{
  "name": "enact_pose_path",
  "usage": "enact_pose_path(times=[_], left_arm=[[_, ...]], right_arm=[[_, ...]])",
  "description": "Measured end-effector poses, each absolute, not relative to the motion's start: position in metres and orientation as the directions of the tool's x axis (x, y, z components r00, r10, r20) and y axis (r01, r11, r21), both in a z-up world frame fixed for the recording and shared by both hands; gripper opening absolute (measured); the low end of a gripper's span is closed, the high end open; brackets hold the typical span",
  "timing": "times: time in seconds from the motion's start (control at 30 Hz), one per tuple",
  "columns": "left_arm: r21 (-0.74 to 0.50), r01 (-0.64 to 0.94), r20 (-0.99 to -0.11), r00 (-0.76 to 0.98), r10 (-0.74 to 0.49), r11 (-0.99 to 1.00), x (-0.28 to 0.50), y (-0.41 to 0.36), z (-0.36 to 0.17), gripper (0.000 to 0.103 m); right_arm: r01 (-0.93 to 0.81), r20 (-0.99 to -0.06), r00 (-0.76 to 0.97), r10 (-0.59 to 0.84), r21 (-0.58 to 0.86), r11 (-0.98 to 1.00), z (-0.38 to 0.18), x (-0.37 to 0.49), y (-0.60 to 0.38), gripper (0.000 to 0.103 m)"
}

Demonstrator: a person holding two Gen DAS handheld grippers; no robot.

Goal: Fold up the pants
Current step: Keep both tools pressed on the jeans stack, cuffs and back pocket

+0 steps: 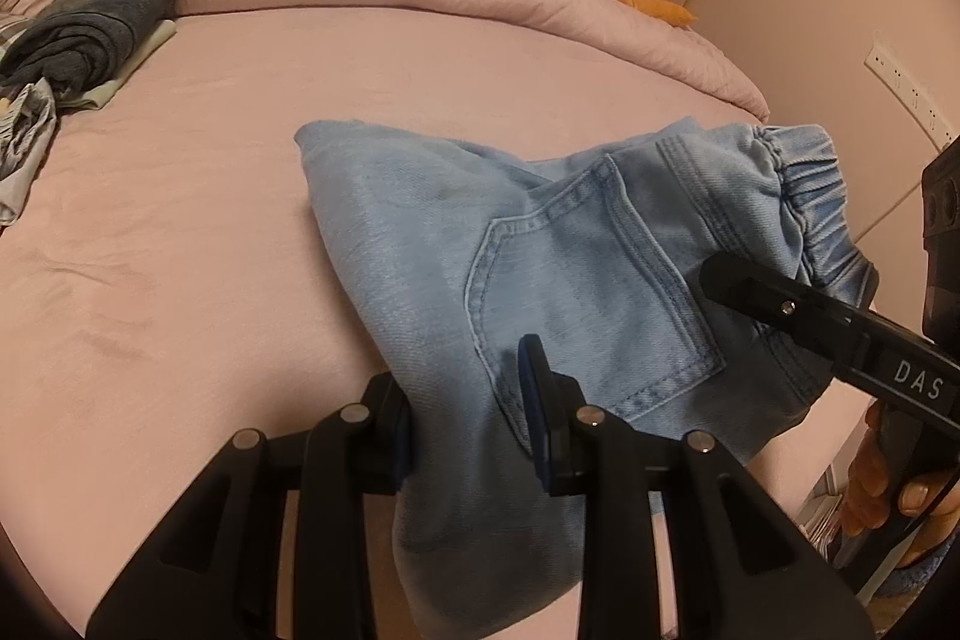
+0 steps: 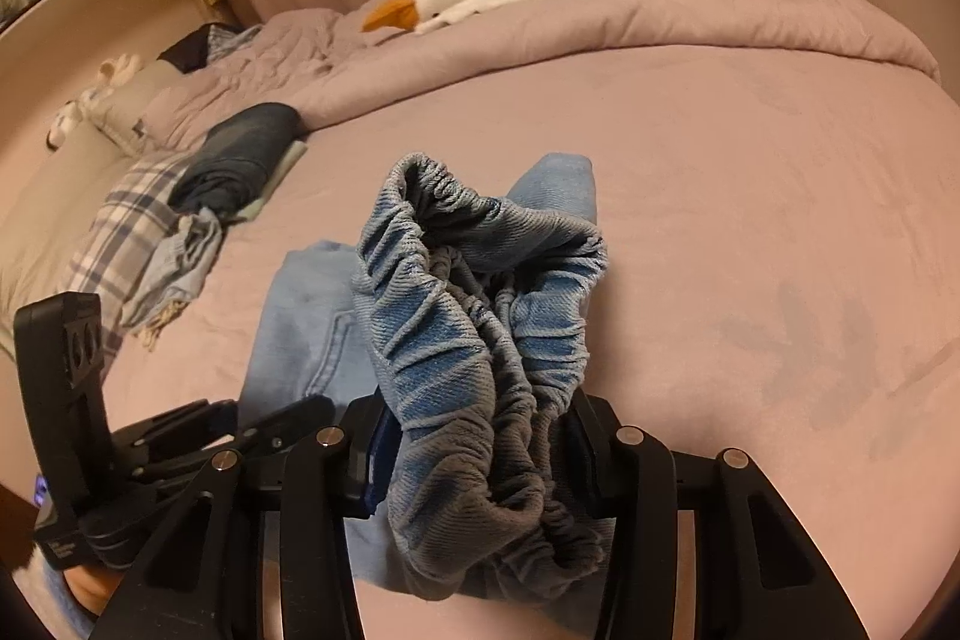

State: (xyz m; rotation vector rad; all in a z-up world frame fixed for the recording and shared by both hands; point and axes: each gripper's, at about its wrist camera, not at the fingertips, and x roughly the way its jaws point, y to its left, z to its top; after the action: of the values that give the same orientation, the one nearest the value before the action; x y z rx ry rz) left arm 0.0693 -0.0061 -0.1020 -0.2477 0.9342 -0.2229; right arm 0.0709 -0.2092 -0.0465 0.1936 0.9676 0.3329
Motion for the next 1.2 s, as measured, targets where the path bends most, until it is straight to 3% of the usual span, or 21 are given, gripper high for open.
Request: enact_pose_path(times=[1.2], left_arm=[[-0.309,-0.003,-0.737,0.632,-0.237,0.951,0.030,0.024,-0.083,0.028]], right_arm=[[-0.320,-0.745,0.515,0.425,0.293,0.901,-0.023,0.054,-0.171,0.048]])
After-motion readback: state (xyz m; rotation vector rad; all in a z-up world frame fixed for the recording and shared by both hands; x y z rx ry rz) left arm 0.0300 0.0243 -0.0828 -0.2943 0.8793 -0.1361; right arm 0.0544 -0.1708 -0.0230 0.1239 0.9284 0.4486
